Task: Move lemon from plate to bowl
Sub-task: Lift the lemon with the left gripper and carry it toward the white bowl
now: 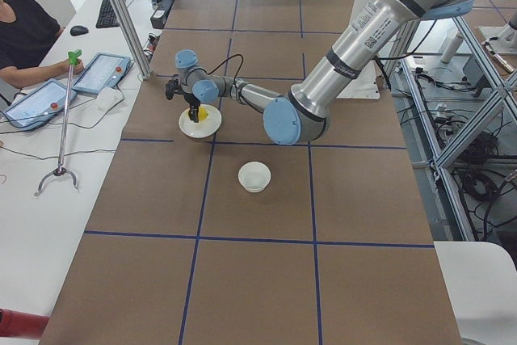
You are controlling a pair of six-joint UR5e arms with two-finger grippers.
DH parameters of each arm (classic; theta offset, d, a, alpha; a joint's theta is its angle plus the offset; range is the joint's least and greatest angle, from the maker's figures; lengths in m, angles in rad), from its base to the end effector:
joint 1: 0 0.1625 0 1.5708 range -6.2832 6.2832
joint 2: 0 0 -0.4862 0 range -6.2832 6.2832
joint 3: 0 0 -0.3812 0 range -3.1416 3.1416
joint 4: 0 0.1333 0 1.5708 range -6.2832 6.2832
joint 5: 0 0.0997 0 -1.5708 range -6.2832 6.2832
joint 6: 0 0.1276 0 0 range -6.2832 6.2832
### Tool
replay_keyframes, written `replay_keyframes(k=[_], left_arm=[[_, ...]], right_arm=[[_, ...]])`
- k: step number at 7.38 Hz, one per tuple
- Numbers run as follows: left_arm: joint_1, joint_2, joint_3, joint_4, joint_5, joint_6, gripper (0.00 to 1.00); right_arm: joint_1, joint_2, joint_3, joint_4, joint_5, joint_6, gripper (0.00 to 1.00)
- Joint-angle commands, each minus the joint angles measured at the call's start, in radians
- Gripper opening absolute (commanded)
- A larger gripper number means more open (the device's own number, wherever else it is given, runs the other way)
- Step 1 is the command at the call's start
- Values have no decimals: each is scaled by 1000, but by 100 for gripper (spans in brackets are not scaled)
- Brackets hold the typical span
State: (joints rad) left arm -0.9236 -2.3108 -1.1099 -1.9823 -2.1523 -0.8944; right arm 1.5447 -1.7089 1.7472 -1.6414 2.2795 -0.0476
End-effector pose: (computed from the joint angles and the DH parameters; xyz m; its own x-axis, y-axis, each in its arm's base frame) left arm 0.4555 -0.7075 0.4352 0.6477 0.0106 -0.7618 0.0644 0.9956 0.0686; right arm 0.0395 -0.4117 0.7295 0.7574 -0.0463 0.6513 0.0622 0.9981 -0.0013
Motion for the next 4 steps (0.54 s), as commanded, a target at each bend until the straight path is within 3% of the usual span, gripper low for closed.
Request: replay_keyframes(k=[1, 3, 4], left_arm=[[-17, 115, -196, 58, -1, 0, 0], [-38, 250, -522, 286, 0, 9, 0], [-43, 354, -657, 318, 8, 47, 0]], right_arm=[[0, 0, 0, 0, 0, 0, 100], [0, 0, 0, 0, 0, 0, 100], [0, 0, 0, 0, 0, 0, 100]])
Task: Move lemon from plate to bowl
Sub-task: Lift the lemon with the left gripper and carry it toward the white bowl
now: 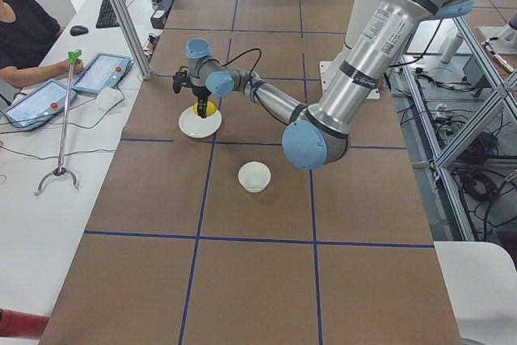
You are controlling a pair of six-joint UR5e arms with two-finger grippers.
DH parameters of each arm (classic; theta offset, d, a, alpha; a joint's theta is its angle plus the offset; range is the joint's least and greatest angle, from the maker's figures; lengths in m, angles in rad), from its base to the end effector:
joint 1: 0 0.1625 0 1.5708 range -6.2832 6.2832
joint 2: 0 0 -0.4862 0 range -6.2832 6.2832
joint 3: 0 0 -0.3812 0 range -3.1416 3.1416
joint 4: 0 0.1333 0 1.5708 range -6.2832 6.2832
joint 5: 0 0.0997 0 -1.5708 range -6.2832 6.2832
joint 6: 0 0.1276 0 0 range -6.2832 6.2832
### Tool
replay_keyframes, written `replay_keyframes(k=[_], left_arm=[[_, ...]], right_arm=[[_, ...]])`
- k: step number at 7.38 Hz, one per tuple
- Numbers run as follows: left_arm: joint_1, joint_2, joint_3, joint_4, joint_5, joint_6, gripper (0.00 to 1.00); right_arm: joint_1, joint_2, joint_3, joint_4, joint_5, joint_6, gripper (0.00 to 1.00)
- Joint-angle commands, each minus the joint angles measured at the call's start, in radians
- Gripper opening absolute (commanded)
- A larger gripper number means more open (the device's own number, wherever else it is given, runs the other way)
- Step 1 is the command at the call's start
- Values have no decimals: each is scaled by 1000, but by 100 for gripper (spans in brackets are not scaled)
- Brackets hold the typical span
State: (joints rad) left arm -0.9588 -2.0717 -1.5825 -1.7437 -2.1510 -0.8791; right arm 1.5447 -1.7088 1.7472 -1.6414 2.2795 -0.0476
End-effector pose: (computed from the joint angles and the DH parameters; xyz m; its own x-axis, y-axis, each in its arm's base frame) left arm 0.3563 -0.6179 0.4215 0.6520 -0.0003 -0.7582 0.0900 0.9930 0.0770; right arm 0.0395 -0.4117 0.7295 0.7574 -0.0464 0.6513 0.0622 0.9981 -0.0012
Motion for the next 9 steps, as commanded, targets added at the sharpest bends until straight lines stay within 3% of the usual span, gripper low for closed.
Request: replay_keyframes(k=[1, 3, 5, 9], left_arm=[[-8, 230, -279, 76, 10, 34, 0], [-2, 348, -301, 23, 92, 19, 0], [-2, 477, -301, -107, 94, 17, 0], [2, 568, -236, -231, 95, 20, 0]], right_arm=[[0, 0, 0, 0, 0, 0, 100], [0, 0, 0, 0, 0, 0, 100], [0, 0, 0, 0, 0, 0, 100], [0, 0, 0, 0, 0, 0, 100]])
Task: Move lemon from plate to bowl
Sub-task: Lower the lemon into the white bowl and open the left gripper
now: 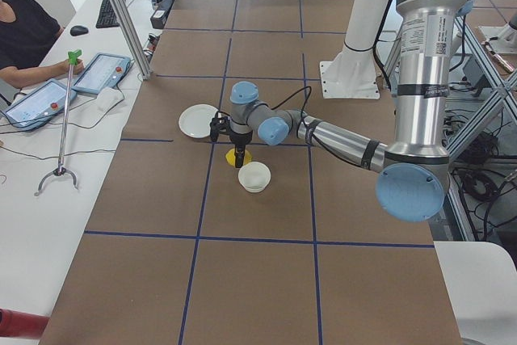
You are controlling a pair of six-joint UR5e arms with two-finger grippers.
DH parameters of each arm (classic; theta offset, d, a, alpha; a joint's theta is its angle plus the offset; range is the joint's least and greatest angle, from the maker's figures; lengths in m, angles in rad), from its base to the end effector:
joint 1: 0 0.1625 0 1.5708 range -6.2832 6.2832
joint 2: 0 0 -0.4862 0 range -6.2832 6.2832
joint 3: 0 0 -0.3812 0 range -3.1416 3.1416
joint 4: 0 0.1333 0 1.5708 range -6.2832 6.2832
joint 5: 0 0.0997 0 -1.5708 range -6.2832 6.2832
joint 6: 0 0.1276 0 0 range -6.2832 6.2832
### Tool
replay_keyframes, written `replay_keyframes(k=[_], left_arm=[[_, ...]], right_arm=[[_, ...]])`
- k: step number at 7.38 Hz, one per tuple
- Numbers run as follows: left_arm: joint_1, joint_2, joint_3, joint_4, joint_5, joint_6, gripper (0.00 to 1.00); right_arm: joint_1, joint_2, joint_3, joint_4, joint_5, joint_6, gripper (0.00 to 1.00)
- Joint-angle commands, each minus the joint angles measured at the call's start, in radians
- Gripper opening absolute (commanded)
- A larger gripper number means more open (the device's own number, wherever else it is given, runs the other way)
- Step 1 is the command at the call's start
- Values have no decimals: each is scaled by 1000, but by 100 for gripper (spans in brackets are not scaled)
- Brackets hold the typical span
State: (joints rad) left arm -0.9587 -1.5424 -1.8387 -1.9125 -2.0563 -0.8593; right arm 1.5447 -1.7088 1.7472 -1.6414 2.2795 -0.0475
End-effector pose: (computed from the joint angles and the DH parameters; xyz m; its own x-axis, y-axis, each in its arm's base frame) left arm 0.2280 -0.4531 0.5977 0.7403 -0.0493 -0.6705 0.1232 0.9904 0.0631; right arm 0.0395 -0.4117 0.7295 0.7574 -0.0463 0.6513 0.0621 0.9981 -0.0013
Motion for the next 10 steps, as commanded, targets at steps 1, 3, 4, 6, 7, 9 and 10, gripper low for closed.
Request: replay_keyframes(k=[1, 3, 4, 6, 7, 9, 10], left_arm=[[3, 68, 33, -115, -2, 0, 0], [20, 71, 35, -119, -5, 0, 0], [29, 71, 38, -119, -7, 0, 0], [49, 71, 53, -119, -7, 3, 0], [54, 73, 55, -119, -7, 6, 0], [54, 71, 55, -119, -8, 9, 99], [54, 71, 53, -119, -8, 9, 100]], right_arm=[[0, 0, 0, 0, 0, 0, 100], [0, 0, 0, 0, 0, 0, 100], [0, 0, 0, 0, 0, 0, 100], [0, 0, 0, 0, 0, 0, 100], [0, 0, 0, 0, 0, 0, 100], [0, 0, 0, 0, 0, 0, 100], [0, 0, 0, 0, 0, 0, 100]])
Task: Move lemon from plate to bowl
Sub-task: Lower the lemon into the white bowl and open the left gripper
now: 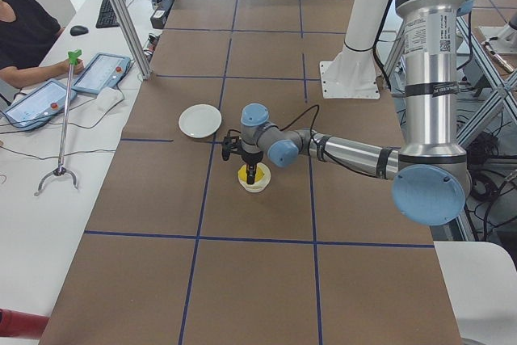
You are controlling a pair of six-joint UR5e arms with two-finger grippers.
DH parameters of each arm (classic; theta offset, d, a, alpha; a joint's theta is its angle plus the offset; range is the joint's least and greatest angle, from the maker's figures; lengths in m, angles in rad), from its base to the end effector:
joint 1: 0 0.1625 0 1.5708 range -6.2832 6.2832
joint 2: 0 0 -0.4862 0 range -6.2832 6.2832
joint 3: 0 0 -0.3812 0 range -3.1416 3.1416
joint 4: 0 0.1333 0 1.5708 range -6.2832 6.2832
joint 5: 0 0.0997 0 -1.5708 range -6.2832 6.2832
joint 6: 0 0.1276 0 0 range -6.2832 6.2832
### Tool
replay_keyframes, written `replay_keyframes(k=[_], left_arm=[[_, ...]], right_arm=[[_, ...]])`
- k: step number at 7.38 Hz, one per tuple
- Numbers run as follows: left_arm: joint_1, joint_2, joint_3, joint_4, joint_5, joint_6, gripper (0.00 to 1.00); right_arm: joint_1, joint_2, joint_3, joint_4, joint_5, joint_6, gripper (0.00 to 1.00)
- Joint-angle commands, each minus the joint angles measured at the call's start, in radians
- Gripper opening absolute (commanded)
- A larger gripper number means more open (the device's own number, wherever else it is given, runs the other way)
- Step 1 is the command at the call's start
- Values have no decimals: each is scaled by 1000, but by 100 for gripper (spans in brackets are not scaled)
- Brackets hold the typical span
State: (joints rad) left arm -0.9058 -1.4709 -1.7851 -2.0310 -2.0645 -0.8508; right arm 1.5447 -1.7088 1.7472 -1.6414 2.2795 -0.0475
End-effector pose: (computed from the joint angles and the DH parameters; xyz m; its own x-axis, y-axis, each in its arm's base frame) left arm 0.2358 -0.4187 0.6429 0.7415 -0.0047 -0.6709 0.0599 0.9964 0.0593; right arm 0.0395 -0.4117 0.7295 0.7574 -0.0463 0.6513 0.0621 0.9981 -0.0013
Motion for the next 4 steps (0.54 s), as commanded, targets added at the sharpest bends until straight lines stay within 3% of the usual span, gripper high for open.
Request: replay_keyframes(k=[1, 4], left_arm=[[1, 0, -2, 0, -2, 1, 100], [-1, -18, -37, 15, -110, 10, 100]], right_arm=[[0, 0, 0, 0, 0, 0, 100], [0, 0, 0, 0, 0, 0, 100]])
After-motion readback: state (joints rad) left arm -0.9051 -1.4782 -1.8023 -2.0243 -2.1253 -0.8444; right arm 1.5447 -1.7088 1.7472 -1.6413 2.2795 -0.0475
